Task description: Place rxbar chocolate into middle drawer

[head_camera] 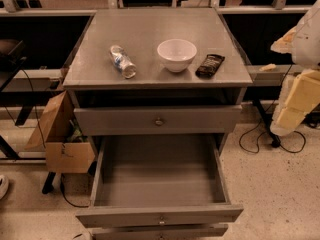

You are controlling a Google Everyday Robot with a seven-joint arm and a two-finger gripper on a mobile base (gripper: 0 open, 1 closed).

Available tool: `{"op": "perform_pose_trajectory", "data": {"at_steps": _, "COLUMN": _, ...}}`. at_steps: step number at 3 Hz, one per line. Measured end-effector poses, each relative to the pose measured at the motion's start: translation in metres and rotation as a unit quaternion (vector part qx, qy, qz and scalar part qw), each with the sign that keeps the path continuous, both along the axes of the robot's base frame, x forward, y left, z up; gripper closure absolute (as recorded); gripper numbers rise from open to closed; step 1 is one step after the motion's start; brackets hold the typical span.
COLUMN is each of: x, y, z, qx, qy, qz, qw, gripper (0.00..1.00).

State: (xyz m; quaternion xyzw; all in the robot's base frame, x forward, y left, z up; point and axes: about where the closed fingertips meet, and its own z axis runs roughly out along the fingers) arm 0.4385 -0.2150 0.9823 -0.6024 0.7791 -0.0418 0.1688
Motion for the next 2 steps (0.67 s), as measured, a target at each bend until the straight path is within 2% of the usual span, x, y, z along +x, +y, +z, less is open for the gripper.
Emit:
{"op": "perform_pose_trajectory", "data": {"at_steps": 1, "x": 0.000, "y": -0.001, "z": 0.001, "qx": 0.001, "qy": -0.002, "qz": -0.001, "qw": 1.0000, "gripper": 0.00}}
{"op": "perform_pose_trajectory", "data": {"at_steps": 2, "x": 0.027, "y": -0.002, "z": -0.004, "qx": 0.039, "qy": -0.007, "qz": -0.031, "qw": 0.9987, "gripper": 0.00}}
